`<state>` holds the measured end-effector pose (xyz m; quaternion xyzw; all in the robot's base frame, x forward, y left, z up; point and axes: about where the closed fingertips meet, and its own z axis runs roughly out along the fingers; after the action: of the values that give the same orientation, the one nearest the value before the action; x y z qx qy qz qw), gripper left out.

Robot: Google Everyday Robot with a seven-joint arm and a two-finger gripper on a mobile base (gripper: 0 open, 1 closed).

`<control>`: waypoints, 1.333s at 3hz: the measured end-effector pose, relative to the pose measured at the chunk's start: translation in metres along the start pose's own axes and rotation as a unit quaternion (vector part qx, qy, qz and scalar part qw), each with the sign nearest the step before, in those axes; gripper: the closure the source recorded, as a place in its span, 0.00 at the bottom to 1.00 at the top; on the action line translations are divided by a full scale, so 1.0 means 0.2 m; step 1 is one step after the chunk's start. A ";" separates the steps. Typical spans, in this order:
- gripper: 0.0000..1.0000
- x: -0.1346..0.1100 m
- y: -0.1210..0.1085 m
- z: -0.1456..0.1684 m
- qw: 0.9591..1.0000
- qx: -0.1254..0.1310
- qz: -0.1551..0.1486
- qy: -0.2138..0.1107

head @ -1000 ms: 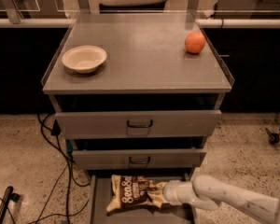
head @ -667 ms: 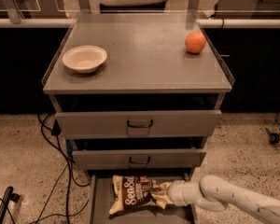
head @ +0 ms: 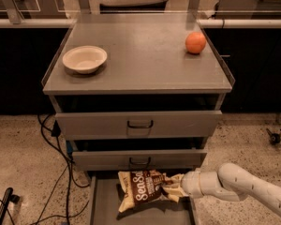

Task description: Pick brown chip bag from bottom drawer and place on counter

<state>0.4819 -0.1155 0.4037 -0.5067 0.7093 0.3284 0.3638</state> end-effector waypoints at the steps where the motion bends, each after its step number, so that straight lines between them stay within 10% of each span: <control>1: 1.00 -0.17 0.00 -0.25 1.000 0.007 -0.025 0.003; 3: 1.00 -0.24 0.07 -0.32 0.999 0.005 -0.046 -0.006; 4: 1.00 -0.48 0.26 -0.56 0.995 0.011 -0.097 -0.034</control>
Offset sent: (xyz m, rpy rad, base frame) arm -0.0023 -0.0190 0.0378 -0.0089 -0.0284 0.0067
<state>0.4326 -0.1495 0.5491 -0.5571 0.6480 0.3007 0.4235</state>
